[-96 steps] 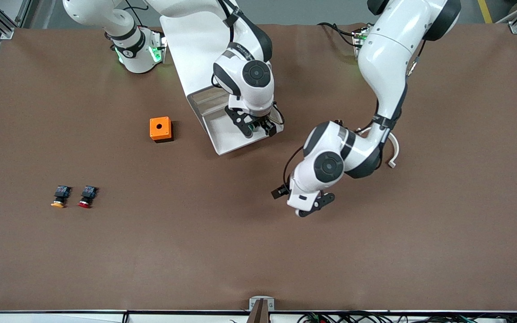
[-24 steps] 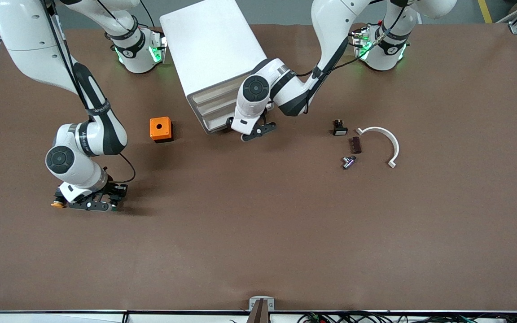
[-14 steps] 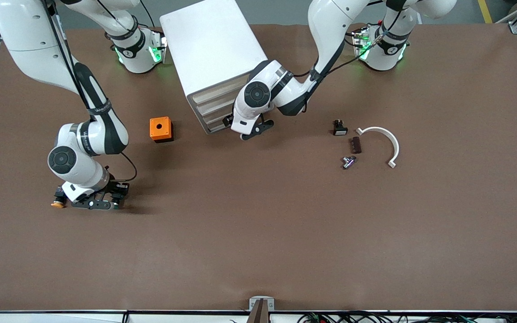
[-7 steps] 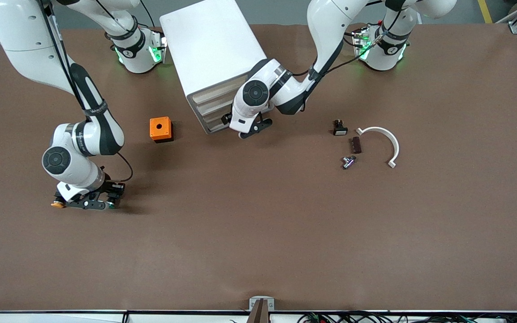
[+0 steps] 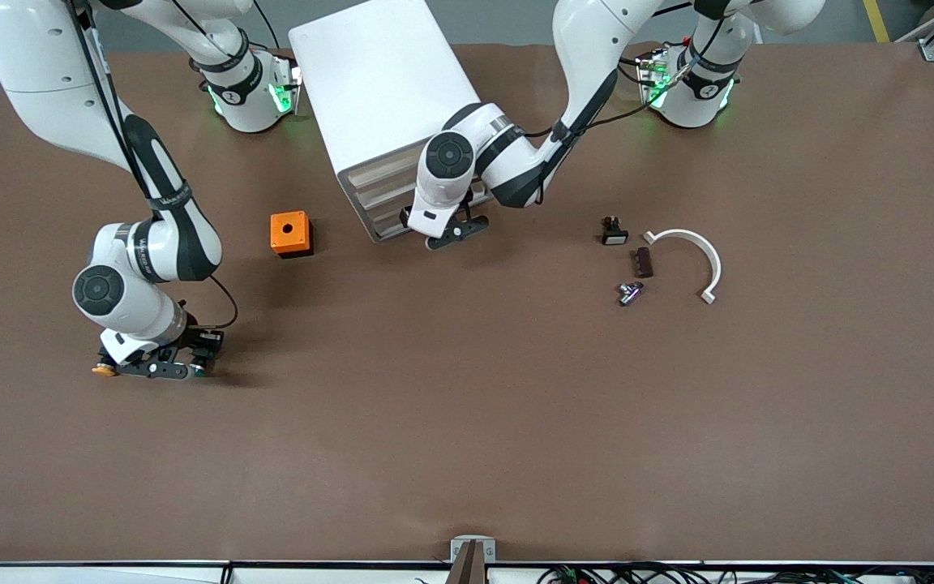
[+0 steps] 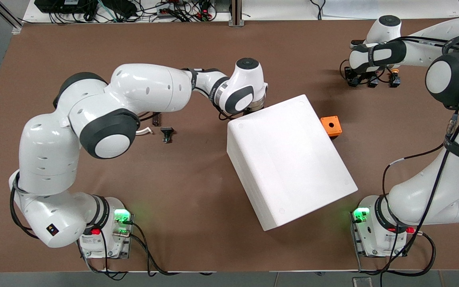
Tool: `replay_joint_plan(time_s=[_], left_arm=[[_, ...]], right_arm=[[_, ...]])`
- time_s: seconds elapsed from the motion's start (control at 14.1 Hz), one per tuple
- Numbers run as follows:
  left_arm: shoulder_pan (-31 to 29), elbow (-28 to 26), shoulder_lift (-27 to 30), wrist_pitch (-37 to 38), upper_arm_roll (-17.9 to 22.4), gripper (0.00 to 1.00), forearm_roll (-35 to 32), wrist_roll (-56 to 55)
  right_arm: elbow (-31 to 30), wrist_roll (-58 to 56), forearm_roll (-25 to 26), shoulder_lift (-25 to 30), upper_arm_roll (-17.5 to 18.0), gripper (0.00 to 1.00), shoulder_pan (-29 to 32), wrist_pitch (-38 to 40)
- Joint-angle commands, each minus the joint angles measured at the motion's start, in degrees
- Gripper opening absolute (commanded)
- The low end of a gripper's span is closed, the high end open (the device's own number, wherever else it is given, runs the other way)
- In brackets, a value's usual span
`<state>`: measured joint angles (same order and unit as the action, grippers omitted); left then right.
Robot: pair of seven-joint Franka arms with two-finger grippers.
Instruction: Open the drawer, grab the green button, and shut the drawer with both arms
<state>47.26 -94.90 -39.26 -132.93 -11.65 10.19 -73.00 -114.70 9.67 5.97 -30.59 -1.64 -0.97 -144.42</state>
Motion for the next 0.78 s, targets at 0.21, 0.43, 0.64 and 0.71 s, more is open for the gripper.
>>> replay_joint_plan(time_s=[0.21,0.43,0.64,0.71], left_arm=[[-0.32,0.94,-0.12,0.75,1.37,1.0,-6.66,-0.83],[-0.94,1.82,0.32,0.75,4.61,1.0,-9.39,-0.65],[-4.0,2.7,0.76,0.75,6.29,1.0,-13.42,-0.39],[-5.93,2.62,1.98,0.75,6.29,1.0,-14.66,-0.39]], right_arm=[[-0.26,-2.11,-0.34,0.62,0.76,0.0,0.62,0.37],[0.35,-5.8,-0.34,0.62,0.76,1.0,1.15,0.37],[3.32,-6.07,-0.34,1.15,0.76,1.0,1.06,5.17],[5.6,-6.07,-0.34,1.5,0.76,1.0,1.06,9.73]])
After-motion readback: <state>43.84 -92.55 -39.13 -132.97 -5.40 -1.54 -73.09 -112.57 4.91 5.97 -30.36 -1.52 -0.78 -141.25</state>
